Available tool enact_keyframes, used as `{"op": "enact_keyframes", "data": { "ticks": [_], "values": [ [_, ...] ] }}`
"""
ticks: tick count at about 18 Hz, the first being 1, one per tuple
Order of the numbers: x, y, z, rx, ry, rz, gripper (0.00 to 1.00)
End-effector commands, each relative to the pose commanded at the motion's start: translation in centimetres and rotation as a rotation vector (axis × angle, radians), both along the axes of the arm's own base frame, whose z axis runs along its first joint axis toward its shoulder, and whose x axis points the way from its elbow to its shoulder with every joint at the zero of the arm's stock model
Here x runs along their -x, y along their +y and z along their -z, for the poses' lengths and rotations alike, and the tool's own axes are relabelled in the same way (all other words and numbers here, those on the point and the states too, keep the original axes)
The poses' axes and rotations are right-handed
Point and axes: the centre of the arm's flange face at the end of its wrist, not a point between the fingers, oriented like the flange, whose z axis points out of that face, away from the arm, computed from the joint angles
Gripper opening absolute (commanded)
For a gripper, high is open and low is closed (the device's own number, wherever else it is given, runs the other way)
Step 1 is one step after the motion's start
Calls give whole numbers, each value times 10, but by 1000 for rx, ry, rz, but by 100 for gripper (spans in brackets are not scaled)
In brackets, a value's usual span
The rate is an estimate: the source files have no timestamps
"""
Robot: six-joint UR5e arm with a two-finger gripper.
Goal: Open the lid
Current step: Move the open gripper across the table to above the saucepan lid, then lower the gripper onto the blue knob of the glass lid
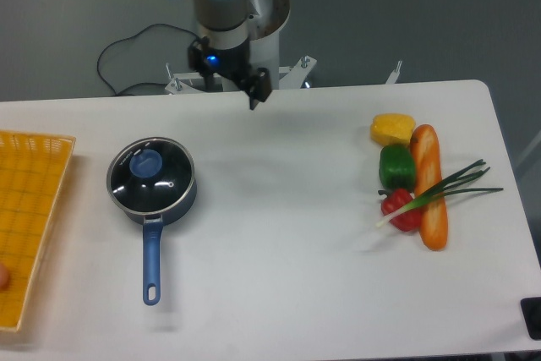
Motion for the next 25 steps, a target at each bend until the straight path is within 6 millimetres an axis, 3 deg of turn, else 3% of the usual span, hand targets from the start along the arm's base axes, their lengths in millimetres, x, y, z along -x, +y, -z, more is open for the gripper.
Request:
{"op": "enact_keyframes", "data": {
  "ticks": [9, 17, 25],
  "values": [
    [-46, 23, 11, 7, -30, -125, 100],
    [-57, 71, 50, -78, -23, -148, 100],
    [-57, 84, 56, -119, -4, -177, 100]
  ]
}}
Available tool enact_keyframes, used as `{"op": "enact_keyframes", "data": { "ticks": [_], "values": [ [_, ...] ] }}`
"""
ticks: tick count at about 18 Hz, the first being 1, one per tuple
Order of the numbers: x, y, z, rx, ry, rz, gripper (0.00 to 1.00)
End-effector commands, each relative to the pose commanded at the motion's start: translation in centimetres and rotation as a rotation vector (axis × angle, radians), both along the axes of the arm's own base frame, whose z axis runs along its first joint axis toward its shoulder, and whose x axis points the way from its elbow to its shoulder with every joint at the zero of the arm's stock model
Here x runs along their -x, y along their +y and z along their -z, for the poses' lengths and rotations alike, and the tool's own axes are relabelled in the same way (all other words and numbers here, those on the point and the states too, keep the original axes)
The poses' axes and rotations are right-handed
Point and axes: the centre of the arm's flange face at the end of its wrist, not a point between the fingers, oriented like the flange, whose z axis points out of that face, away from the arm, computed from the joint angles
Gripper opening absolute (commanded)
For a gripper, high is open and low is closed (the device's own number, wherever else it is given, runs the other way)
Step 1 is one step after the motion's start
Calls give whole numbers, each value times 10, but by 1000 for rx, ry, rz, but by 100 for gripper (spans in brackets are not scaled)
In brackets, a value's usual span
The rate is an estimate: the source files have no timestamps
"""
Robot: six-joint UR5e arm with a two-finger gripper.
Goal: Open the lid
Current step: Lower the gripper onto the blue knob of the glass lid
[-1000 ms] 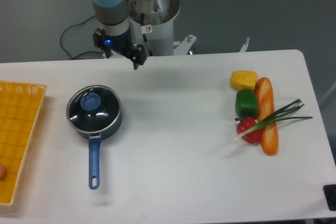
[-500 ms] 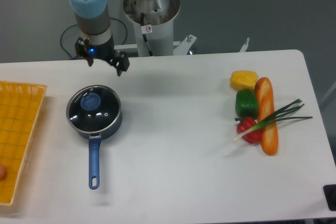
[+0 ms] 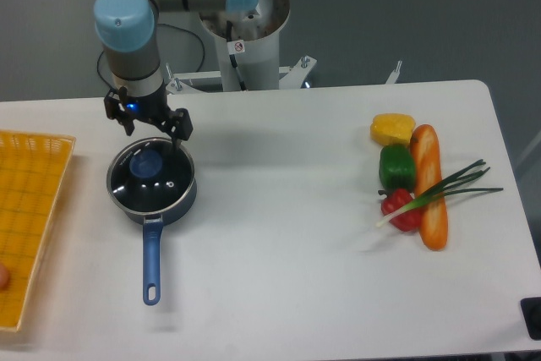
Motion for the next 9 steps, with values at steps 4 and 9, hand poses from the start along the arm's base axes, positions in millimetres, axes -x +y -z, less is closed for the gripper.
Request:
{"op": "enact_keyframes", "data": {
  "ticks": [4, 9],
  "values": [
    [-2, 9, 8, 6, 5, -8, 100],
    [-5, 15, 13, 18, 6, -9, 100]
  ]
}}
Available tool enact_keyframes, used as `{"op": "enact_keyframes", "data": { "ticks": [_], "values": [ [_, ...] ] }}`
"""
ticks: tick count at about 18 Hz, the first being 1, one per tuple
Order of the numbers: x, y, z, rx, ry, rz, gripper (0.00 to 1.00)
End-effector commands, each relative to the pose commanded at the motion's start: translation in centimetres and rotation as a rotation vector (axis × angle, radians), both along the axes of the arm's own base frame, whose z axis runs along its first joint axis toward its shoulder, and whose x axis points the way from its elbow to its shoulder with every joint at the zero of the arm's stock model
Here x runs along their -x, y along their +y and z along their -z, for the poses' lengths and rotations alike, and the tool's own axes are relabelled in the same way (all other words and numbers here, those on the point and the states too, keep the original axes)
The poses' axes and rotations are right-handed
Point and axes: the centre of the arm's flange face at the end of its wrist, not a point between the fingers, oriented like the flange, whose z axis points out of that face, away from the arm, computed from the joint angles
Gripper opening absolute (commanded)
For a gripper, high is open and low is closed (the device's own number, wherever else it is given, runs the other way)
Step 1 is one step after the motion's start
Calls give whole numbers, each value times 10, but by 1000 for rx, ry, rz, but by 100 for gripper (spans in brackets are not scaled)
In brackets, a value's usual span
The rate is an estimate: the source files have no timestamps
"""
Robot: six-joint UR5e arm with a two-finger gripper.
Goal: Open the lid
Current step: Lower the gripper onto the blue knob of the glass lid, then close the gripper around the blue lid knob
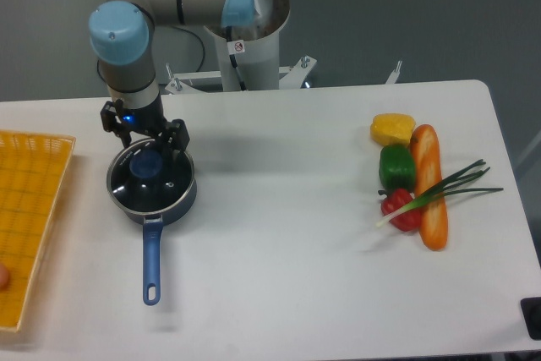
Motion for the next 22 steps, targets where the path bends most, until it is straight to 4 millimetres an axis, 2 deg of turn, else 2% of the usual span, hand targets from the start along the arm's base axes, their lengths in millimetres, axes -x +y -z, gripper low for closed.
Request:
{"op": "enact_keyframes", "data": {
  "ticks": [10, 15, 22],
  "values": [
    [-3, 6, 11, 30, 12, 9, 100],
    [-9, 20, 14, 39, 26, 2, 100],
    [-9, 22, 18, 48, 24, 3, 100]
  ]
}}
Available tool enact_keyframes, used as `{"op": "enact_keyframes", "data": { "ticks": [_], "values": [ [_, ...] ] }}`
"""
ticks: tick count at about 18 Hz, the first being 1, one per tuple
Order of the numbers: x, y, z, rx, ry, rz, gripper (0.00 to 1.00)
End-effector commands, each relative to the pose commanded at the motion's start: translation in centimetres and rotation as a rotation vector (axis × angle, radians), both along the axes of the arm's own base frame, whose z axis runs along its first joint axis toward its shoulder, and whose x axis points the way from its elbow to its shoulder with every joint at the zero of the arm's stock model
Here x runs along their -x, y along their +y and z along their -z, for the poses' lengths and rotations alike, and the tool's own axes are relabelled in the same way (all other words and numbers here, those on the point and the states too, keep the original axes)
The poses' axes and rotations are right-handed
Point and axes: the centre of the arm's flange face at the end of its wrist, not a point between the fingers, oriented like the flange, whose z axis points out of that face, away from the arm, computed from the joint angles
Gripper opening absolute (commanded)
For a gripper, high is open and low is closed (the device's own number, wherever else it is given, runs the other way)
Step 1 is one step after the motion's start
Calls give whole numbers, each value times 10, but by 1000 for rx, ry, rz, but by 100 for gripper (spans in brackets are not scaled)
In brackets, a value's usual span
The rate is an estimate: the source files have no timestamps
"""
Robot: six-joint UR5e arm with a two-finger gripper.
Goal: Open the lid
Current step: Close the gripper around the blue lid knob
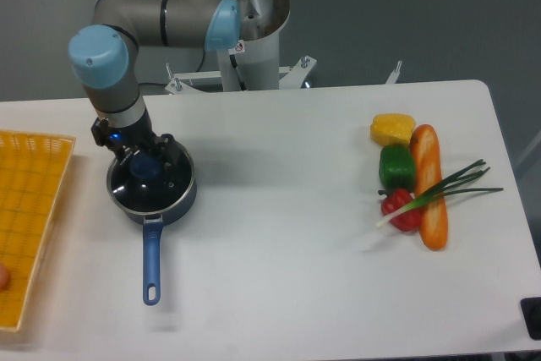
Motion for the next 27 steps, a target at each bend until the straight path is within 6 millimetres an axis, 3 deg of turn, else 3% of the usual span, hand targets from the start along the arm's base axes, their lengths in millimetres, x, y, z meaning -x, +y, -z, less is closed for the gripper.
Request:
{"op": "enact_keyframes", "data": {
  "ticks": [10, 15, 27],
  "values": [
    [-3, 2, 6, 9, -6, 8, 99],
    [-3, 2, 6, 10, -4, 11, 86],
    [-2, 4, 2, 3, -1, 9, 66]
  ]
}}
